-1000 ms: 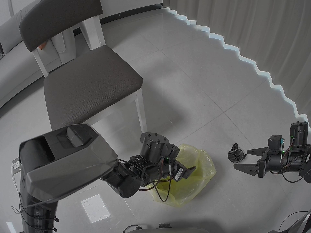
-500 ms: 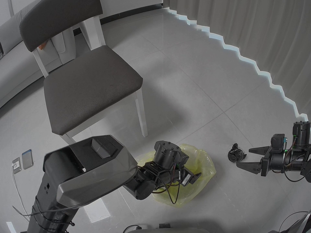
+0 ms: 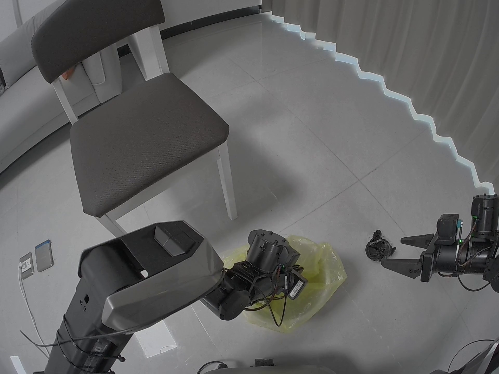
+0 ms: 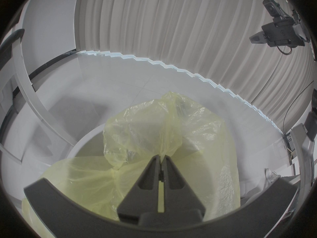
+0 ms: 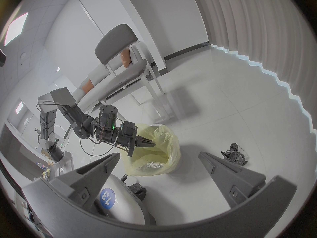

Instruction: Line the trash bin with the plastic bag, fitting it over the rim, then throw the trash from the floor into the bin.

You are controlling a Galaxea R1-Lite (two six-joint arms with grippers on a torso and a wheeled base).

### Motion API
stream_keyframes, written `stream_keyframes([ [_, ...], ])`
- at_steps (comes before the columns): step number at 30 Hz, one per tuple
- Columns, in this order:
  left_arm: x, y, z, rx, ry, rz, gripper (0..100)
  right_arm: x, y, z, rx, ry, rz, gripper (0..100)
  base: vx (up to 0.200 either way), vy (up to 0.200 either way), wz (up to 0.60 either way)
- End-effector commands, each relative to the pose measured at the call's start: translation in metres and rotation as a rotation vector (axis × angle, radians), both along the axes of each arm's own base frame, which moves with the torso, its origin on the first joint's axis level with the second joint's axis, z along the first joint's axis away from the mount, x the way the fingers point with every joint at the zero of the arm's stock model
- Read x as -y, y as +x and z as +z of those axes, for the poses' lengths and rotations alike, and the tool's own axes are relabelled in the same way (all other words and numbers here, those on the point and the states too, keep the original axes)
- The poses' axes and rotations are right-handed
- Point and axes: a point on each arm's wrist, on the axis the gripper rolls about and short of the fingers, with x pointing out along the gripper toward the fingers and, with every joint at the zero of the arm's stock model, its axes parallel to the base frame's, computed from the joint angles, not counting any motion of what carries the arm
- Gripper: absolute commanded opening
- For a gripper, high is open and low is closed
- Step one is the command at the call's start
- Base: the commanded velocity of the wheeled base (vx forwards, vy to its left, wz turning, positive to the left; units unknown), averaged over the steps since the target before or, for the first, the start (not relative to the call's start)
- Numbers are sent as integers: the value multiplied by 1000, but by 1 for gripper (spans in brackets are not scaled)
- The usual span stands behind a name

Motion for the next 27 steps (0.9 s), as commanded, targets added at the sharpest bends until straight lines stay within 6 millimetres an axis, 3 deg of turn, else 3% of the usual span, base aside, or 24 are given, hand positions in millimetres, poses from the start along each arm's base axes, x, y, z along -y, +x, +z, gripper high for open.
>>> stream_keyframes([
  [1,-4,5,7,11,-11,14,0,0,1,0,2,1,-2,100,0,0,0],
  [10,-8,11,47,66,-60,30,0,0,1,1,4,1,-2,100,0,0,0],
  [17,-15,11,90,112,-90,52,0,0,1,1,5,1,-2,100,0,0,0],
  [27,-26,21,106,154,-97,86,0,0,1,0,1,2,-1,100,0,0,0],
])
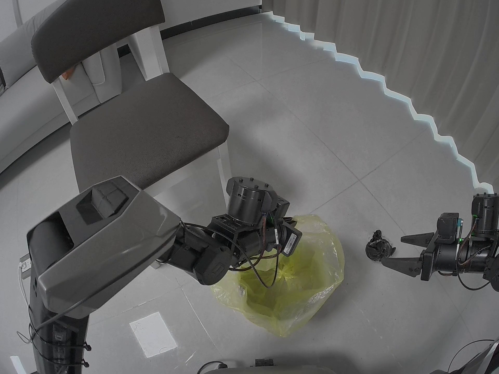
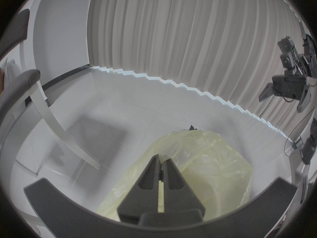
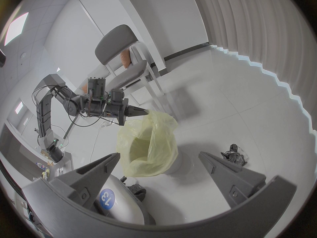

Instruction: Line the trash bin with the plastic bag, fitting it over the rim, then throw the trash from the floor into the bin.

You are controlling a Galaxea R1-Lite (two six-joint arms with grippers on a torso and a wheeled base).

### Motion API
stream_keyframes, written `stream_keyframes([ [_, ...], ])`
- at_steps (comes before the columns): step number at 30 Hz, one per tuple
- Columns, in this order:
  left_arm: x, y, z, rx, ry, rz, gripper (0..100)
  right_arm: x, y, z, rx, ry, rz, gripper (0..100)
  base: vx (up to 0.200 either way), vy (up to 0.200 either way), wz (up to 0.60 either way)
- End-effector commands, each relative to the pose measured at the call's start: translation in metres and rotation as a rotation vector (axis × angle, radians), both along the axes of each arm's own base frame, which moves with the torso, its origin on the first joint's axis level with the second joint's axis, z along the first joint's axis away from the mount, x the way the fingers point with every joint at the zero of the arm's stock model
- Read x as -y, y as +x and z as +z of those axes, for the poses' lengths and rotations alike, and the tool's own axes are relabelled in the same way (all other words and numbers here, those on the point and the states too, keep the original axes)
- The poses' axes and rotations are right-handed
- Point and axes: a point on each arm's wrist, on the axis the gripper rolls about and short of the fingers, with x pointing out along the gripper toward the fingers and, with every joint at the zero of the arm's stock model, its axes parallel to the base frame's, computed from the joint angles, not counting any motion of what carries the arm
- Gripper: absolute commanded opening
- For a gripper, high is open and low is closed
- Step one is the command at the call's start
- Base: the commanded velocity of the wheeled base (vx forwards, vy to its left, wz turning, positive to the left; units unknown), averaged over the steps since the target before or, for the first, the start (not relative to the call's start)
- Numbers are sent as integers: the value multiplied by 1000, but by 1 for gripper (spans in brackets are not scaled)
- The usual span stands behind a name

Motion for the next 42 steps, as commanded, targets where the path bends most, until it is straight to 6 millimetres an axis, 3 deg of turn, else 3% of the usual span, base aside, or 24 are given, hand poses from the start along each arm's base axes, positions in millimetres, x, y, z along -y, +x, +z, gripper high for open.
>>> stream_keyframes([
  [1,-4,5,11,27,-20,13,0,0,0,-2,-7,0,2,100,0,0,0],
  [10,-4,29,0,28,-11,41,0,0,1,-4,-17,-1,4,100,0,0,0],
  [22,28,40,-40,-9,-15,7,0,0,2,-6,-26,-1,2,100,0,0,0],
  [25,36,35,-49,-32,-27,1,0,0,2,-7,-32,-2,1,100,0,0,0],
  [41,44,27,-50,-28,-32,-16,0,5,9,-15,-59,-9,-17,100,0,0,0],
  [42,45,25,-49,-28,-34,-20,100,6,10,-16,-65,-8,-23,100,0,0,0],
])
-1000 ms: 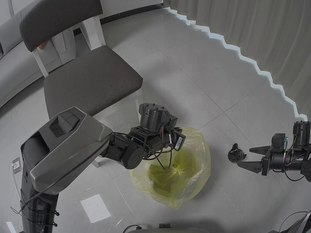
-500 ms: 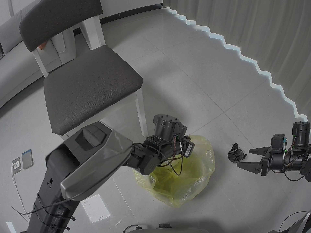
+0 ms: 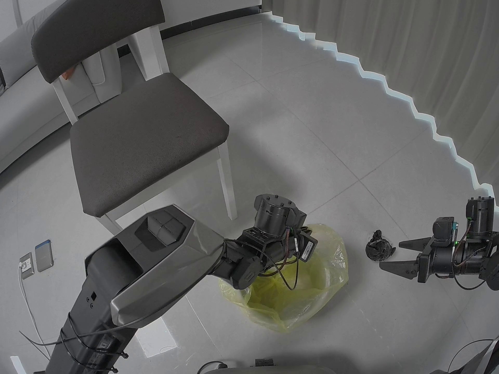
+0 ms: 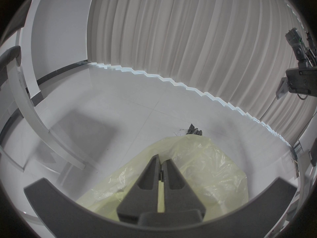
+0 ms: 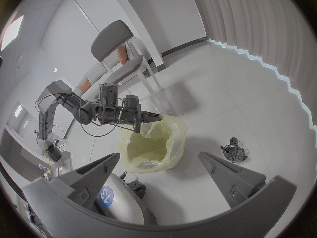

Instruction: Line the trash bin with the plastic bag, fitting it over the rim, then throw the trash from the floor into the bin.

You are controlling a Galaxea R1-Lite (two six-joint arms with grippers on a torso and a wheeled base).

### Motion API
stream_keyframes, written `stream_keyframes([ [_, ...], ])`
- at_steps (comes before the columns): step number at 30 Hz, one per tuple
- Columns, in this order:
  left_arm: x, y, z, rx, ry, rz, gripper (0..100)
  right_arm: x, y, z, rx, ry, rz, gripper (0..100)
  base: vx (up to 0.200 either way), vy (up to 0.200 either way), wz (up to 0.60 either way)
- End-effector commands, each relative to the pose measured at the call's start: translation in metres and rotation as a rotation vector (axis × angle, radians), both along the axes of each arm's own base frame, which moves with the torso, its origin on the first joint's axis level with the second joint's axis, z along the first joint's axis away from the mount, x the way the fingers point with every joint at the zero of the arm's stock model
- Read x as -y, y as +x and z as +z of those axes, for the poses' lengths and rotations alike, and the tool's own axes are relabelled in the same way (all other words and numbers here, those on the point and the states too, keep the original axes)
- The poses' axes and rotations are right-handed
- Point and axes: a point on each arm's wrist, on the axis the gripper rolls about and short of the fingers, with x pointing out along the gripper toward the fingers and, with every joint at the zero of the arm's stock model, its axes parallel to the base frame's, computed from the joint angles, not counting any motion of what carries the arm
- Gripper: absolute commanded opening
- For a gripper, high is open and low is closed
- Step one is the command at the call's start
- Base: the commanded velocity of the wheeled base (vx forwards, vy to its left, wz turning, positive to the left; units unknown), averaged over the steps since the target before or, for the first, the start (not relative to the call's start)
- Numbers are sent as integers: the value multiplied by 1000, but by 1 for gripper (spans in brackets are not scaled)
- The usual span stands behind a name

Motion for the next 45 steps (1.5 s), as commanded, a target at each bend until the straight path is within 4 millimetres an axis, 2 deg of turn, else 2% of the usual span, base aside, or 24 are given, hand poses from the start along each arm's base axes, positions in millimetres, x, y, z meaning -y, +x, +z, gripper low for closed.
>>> stream_keyframes([
  [1,3,-5,3,3,-7,-11,100,4,5,-5,-23,-1,-15,100,0,0,0],
  [8,9,-13,20,14,-56,0,100,5,10,-12,-30,-1,-22,100,0,0,0],
  [16,-9,-22,31,21,-81,64,100,1,16,-21,-61,-5,-8,100,0,0,0],
  [19,-51,-30,43,2,-34,154,100,-14,35,-35,-83,-13,39,100,0,0,0],
  [20,-54,-31,44,-1,-30,160,100,-14,37,-36,-81,-14,41,100,0,0,0],
  [21,-77,-38,48,-22,-8,194,100,-17,50,-42,-70,-22,32,100,0,0,0],
  [23,-105,-47,53,-41,20,244,100,-24,69,-46,-48,-47,21,100,0,0,0],
  [24,-116,-51,54,-48,30,266,100,-29,76,-47,-42,-59,19,100,0,0,0],
  [25,-117,-51,54,-50,33,271,100,-30,77,-48,-41,-61,19,100,0,0,0],
  [26,-137,-58,54,-66,56,318,100,-37,91,-49,-33,-74,17,100,0,0,0],
  [27,-138,-58,54,-70,57,322,100,-37,92,-50,-34,-75,16,100,0,0,0],
  [28,-153,-62,52,-84,68,353,100,-42,103,-52,-49,-81,24,100,0,0,0],
  [29,-158,-63,51,-86,65,366,100,-46,109,-53,-60,-86,28,100,0,0,0],
  [35,-185,-63,35,-74,58,430,100,-52,140,-70,-110,-128,-3,100,0,0,0],
  [40,-195,-54,12,-101,74,461,100,-53,155,-85,-153,-152,3,100,0,0,0],
  [45,-194,-49,-5,-117,78,458,100,-48,163,-92,-172,-186,-26,100,0,0,0],
])
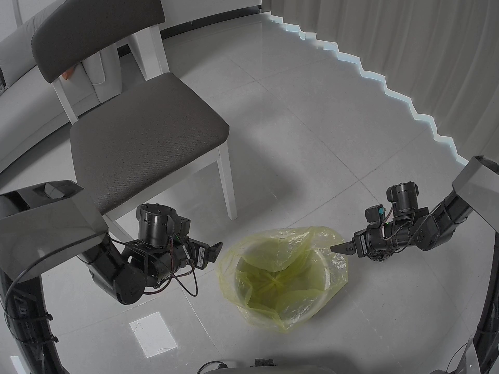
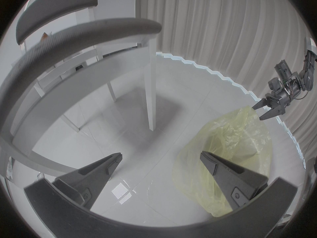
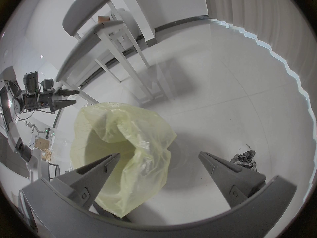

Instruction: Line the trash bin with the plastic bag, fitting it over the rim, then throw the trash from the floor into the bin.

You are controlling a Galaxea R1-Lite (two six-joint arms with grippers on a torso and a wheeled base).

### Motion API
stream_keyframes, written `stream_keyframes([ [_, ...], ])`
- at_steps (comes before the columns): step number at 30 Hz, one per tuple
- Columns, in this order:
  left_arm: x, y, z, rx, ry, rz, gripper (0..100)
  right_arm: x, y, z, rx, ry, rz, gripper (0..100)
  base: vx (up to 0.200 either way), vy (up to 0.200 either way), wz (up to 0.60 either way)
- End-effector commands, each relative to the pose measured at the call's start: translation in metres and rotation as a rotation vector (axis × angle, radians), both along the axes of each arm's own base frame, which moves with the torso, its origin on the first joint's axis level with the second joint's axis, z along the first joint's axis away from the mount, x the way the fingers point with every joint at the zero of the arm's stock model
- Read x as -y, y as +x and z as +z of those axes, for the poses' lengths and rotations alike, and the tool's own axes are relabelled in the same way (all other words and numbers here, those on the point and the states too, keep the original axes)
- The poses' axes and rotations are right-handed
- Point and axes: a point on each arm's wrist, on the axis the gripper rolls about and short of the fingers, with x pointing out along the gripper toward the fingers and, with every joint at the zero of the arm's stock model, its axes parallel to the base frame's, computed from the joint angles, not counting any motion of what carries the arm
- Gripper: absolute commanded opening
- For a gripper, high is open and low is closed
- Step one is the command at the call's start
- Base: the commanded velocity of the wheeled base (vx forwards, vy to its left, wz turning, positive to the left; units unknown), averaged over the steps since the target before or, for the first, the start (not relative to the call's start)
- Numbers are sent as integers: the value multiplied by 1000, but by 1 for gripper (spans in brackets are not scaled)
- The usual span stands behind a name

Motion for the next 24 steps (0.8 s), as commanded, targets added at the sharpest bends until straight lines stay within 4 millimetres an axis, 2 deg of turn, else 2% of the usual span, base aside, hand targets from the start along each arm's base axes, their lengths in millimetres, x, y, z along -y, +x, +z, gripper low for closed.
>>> stream_keyframes([
  [1,-4,5,-24,-41,15,12,100,2,12,-22,-37,-21,-17,100,0,0,0],
  [6,-4,4,-27,-39,6,-3,100,10,14,-22,-38,-21,-35,100,0,0,0],
  [10,-2,2,-26,-38,4,-8,100,14,15,-35,-65,-28,-45,100,0,0,0],
  [15,2,1,-26,-40,3,-20,100,14,15,-40,-72,-34,-40,100,0,0,0],
  [24,9,11,-57,-88,31,-25,100,14,15,-46,-88,-36,-40,100,0,0,0],
])
